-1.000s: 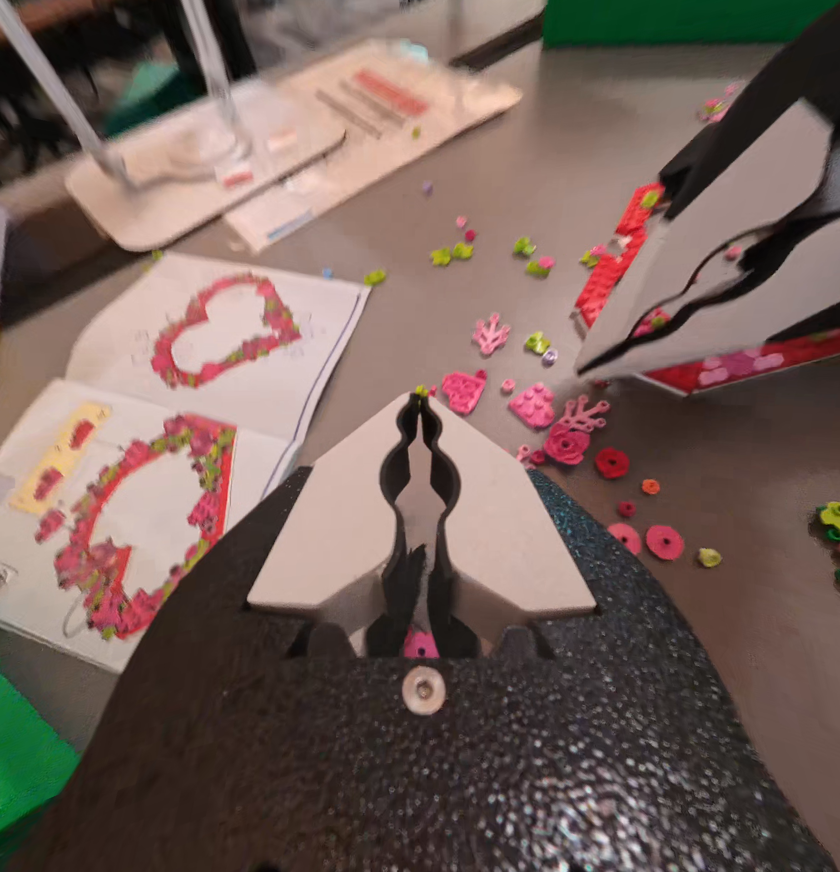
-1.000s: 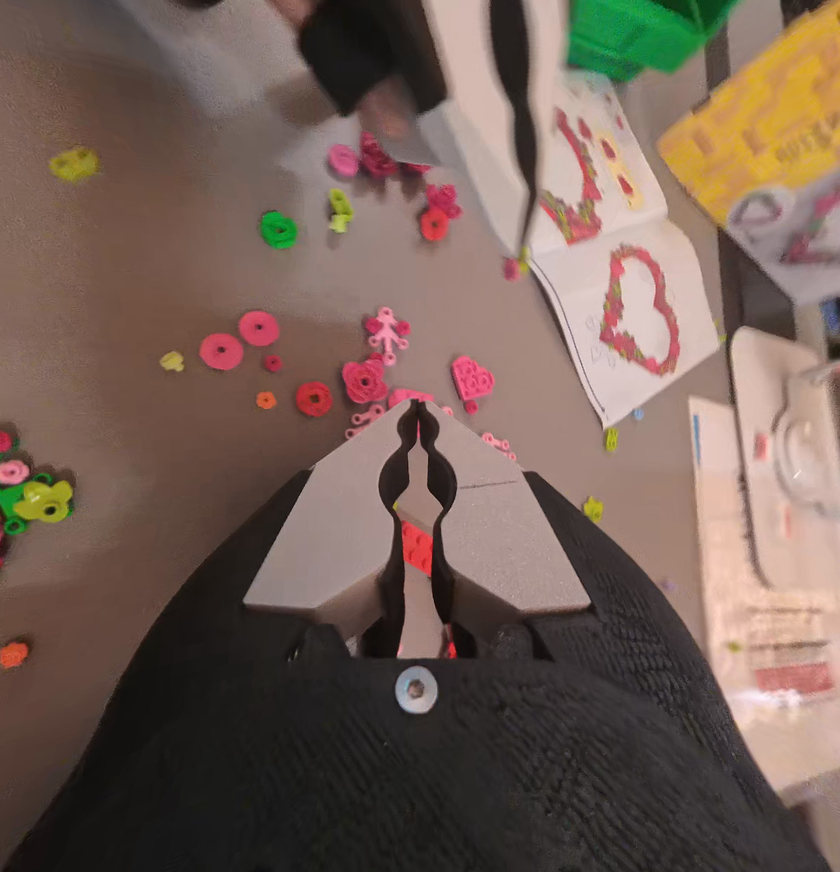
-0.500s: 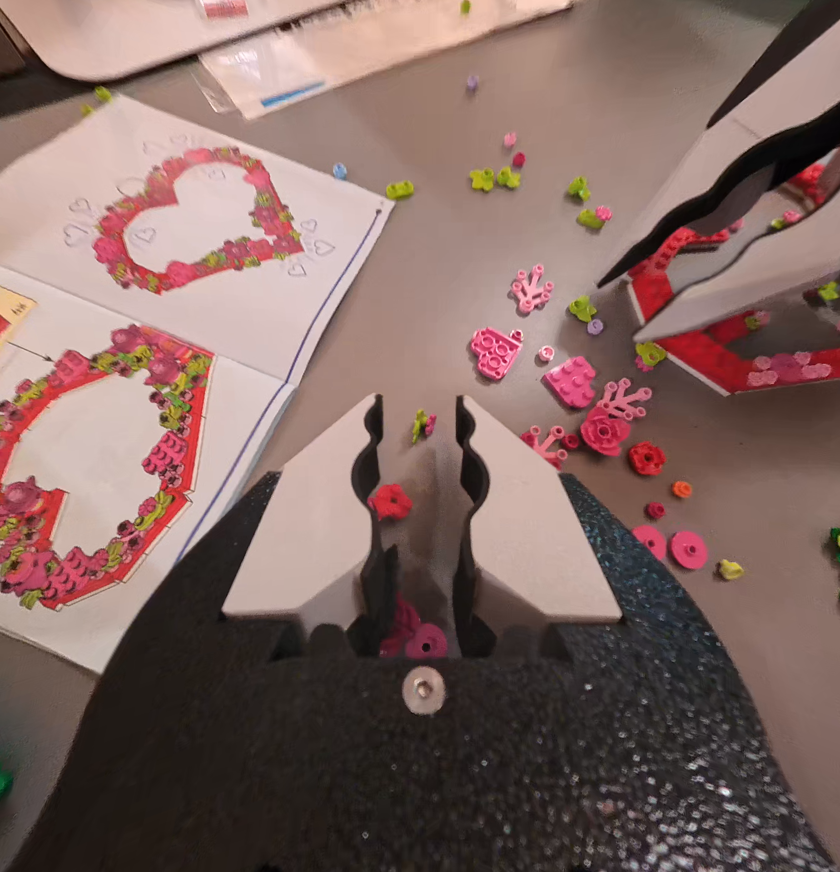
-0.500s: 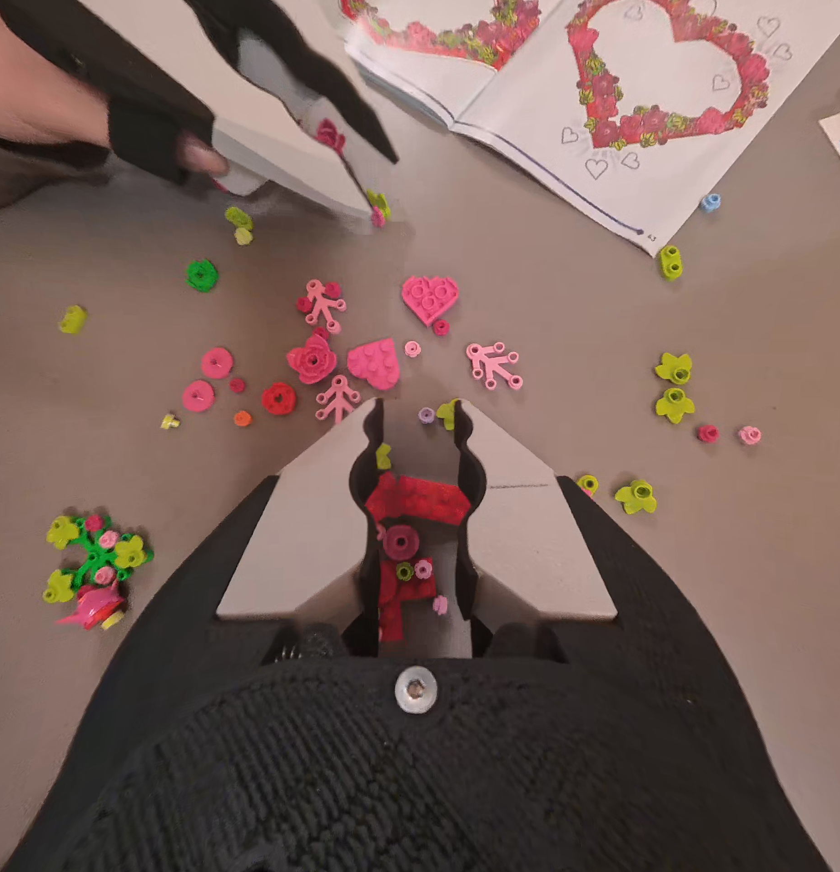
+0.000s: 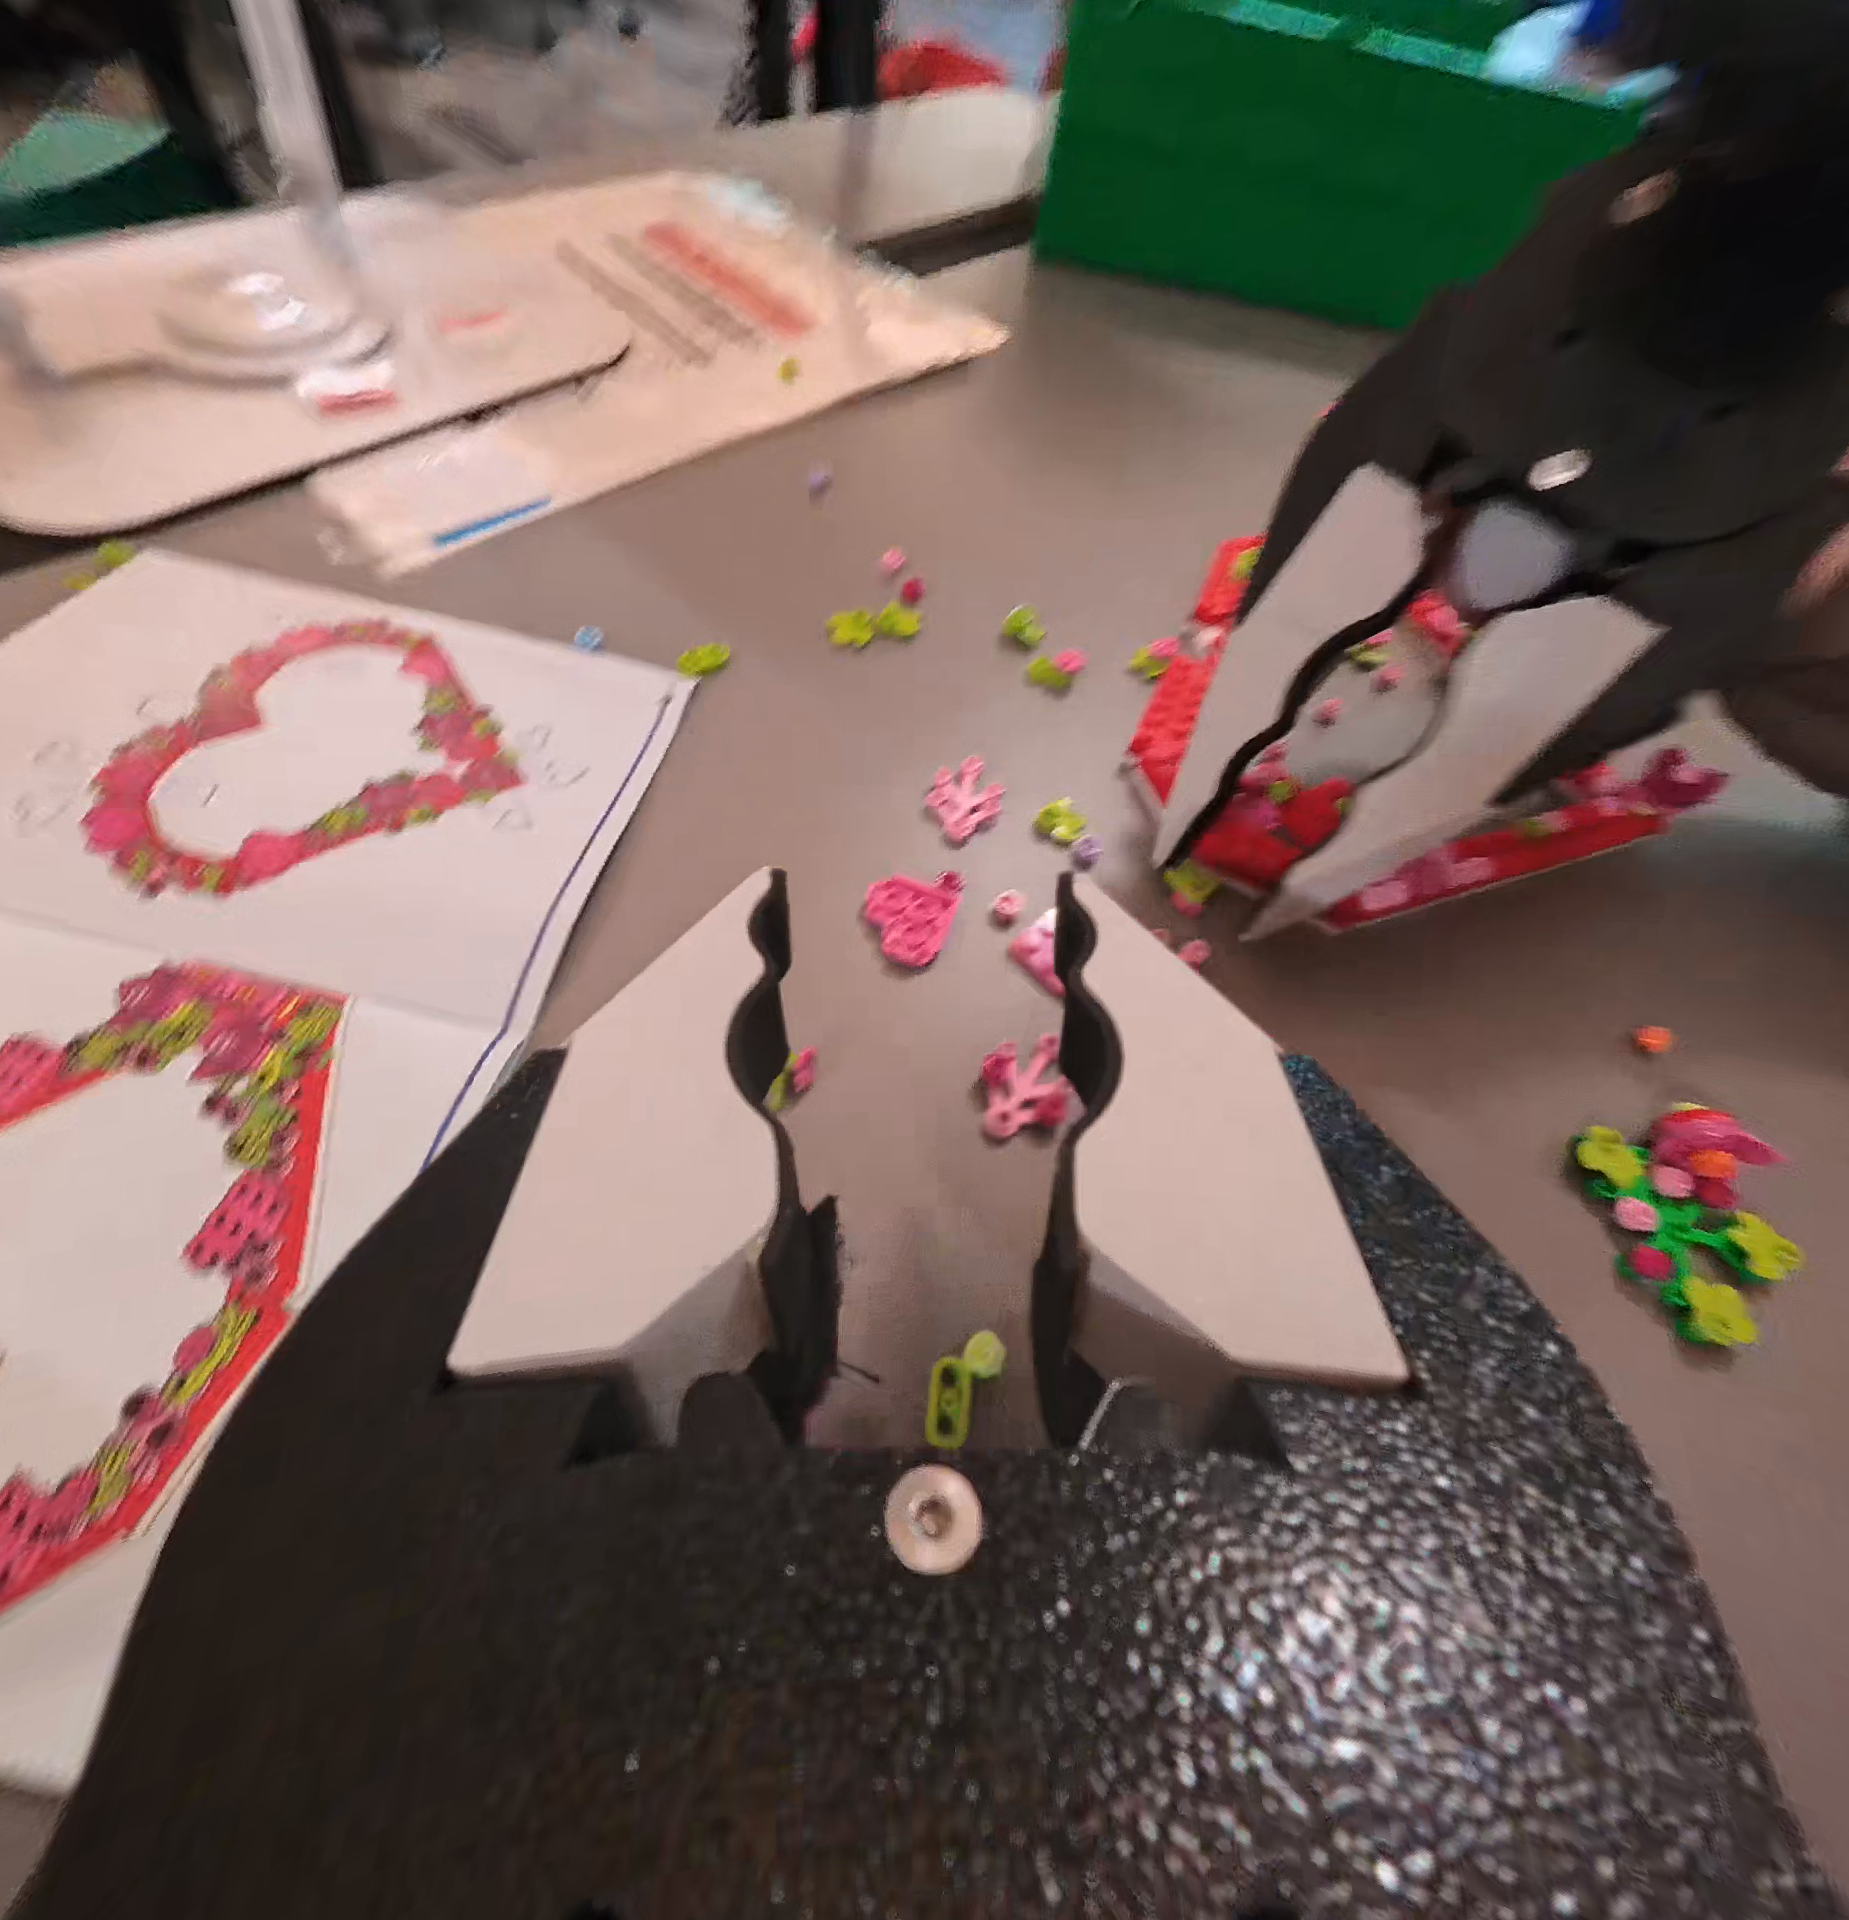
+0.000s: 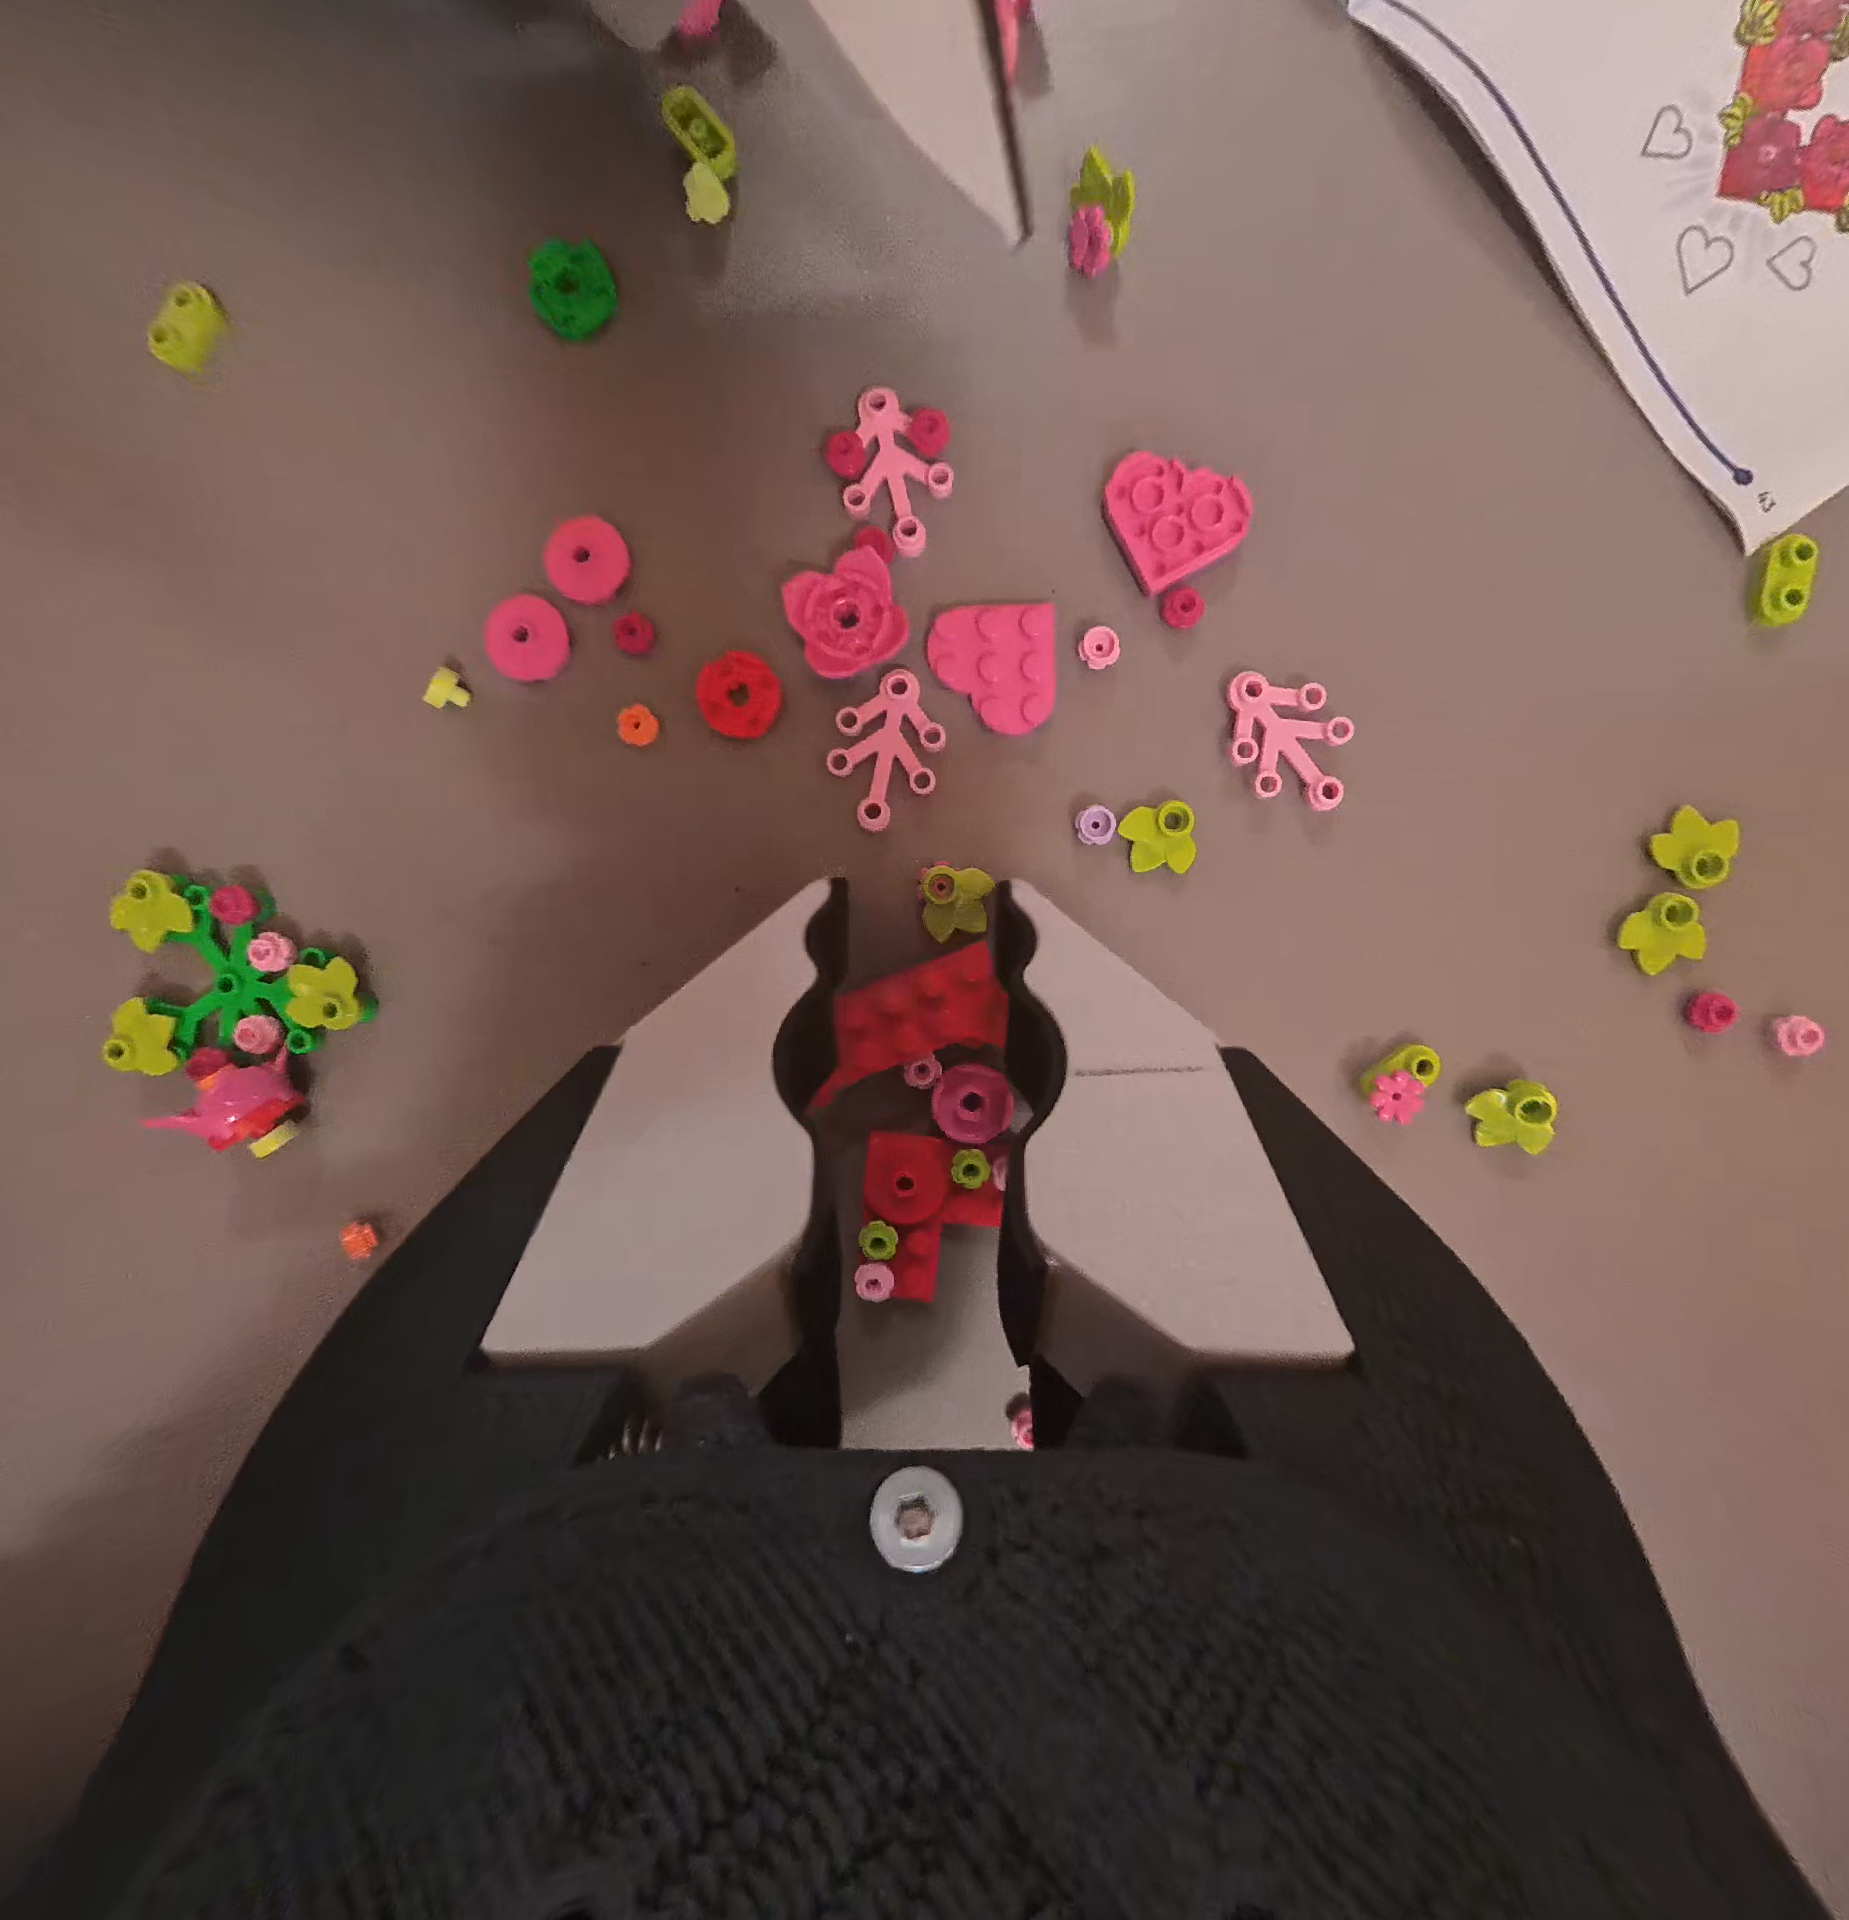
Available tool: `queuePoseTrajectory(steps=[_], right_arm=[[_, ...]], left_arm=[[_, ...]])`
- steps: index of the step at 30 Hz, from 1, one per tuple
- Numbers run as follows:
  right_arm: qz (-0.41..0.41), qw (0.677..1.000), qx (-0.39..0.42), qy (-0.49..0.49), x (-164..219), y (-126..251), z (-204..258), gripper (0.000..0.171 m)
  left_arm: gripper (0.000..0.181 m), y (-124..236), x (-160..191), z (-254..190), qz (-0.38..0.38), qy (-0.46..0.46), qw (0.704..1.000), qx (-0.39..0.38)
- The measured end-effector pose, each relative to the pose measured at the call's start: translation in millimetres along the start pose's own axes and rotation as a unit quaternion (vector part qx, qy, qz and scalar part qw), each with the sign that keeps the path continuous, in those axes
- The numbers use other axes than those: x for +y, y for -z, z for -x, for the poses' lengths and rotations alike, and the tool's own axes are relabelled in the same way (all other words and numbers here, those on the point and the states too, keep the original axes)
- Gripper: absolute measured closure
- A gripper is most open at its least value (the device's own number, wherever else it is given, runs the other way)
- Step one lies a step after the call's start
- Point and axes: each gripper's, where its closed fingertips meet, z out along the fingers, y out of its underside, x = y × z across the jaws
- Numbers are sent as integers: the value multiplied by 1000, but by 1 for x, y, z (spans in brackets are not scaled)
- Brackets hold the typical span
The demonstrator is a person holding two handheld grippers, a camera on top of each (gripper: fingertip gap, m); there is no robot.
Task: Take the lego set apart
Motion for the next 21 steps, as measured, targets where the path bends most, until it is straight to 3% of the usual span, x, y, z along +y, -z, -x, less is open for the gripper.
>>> queuePoseTrajectory(steps=[2,5,12,16,21], right_arm=[[-3,1000,-2,7,-1,-1,1,158],[-38,999,11,22,-11,5,-3,159],[-223,974,0,41,-59,37,0,160],[-291,953,-81,4,-74,49,15,160],[-360,912,-187,-57,-89,66,28,160]], left_arm=[[125,2,-7,-10,-21,-28,999,28],[122,3,-6,-12,-16,-97,995,17],[103,6,-6,-28,-30,-271,962,2],[122,16,-15,-51,-81,-378,922,-4],[150,30,-33,-81,-162,-436,885,-20]])
